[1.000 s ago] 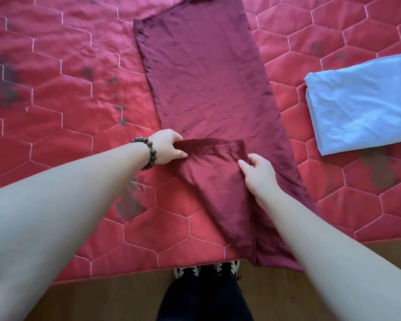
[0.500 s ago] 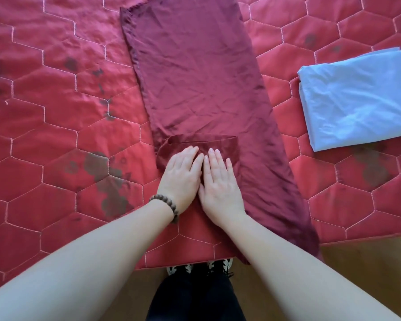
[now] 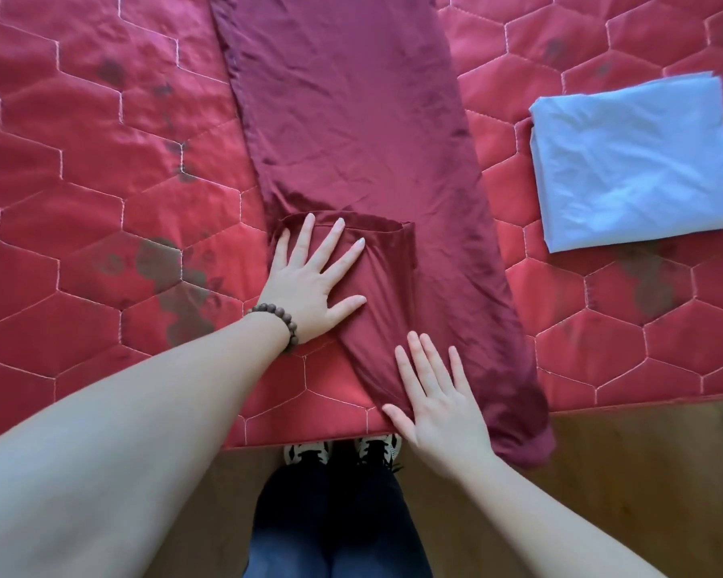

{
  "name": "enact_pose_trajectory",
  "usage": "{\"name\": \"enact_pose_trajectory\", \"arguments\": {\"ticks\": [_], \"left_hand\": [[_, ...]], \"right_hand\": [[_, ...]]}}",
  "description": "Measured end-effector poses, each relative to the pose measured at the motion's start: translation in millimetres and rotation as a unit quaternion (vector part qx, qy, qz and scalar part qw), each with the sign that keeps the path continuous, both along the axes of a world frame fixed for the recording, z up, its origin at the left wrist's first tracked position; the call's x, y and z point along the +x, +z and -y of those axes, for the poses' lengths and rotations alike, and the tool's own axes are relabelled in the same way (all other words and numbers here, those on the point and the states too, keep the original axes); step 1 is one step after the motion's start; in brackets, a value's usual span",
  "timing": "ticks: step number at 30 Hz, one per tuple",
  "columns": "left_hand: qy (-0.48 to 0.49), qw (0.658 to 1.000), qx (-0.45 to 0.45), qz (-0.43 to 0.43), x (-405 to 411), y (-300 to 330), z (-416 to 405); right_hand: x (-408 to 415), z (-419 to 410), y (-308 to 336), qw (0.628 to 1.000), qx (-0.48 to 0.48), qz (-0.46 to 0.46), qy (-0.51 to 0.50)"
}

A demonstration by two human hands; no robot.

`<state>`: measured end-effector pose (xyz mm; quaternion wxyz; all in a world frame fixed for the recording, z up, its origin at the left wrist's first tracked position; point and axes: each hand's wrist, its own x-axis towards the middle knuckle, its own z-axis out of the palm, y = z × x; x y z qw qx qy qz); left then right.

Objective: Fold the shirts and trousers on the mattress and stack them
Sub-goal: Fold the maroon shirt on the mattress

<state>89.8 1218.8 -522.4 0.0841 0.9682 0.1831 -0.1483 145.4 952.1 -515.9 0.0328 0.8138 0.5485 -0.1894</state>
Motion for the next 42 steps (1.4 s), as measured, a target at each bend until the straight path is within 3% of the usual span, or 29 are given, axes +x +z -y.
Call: {"name": "enact_pose_trajectory", "arguments": {"ticks": [4,7,9,13,17,23,25,27,28,30,33,35,36,37,40,42], "left_hand": [[-0.015,0.996,-0.067,0.05,-3.6,20.9,-1.3],[-0.095,0.988,-0.064,0.1,-17.2,32.4,3.1],[-0.158,0.982,-0.054,0.084,-28.5,32.9,8.4],[-0.259,0.965,-0.023,0.032,-39.5,24.3,27.1],[-0.219,0.974,-0.022,0.062,-36.1,17.2,44.7],[-0.234,0.965,-0.027,0.118,-22.1,23.7,74.7],[-0.22,0.966,-0.062,0.119,-16.9,30.0,79.3],[-0.157,0.965,-0.186,0.097,-13.7,33.3,78.4],[-0.083,0.953,-0.286,0.059,-12.0,39.8,73.3],[0.121,0.869,-0.48,0.0,-3.6,50.2,54.7],[0.38,0.706,-0.597,-0.013,9.1,54.4,17.3],[0.515,0.55,-0.657,-0.006,12.5,47.0,3.8],[0.56,0.499,-0.661,-0.006,13.7,45.1,1.8],[0.588,0.474,-0.655,-0.009,15.0,41.4,1.8],[0.612,0.485,-0.625,-0.008,16.5,34.8,4.6],[0.607,0.502,-0.616,0.023,20.4,35.0,6.0]], "right_hand": [[33.4,19.4,23.8,0.997,0.04,-0.022,0.06],[94.3,29.8,40.5,0.996,0.084,0.017,0.024],[136.7,36.9,47.6,0.996,0.065,0.061,0.027],[183.3,38.5,49.0,0.98,-0.051,0.11,0.157],[186.4,19.7,41.6,0.947,-0.05,0.118,0.295],[175.3,-10.6,51.9,0.902,-0.106,-0.003,0.418],[172.1,-18.1,61.3,0.906,-0.189,-0.103,0.365],[174.3,-27.6,75.1,0.907,-0.221,-0.256,0.25],[179.3,-33.8,80.4,0.9,-0.222,-0.33,0.181],[196.3,-52.7,87.5,0.855,-0.224,-0.466,0.034],[214.4,-82.2,81.4,0.749,-0.155,-0.595,-0.248],[213.9,-95.0,64.9,0.682,-0.132,-0.6,-0.397],[210.2,-96.8,55.8,0.673,-0.136,-0.581,-0.437],[206.4,-96.4,47.7,0.678,-0.138,-0.56,-0.455],[201.4,-86.7,34.0,0.708,-0.106,-0.526,-0.46],[201.4,-78.0,32.2,0.703,-0.086,-0.536,-0.458]]}}
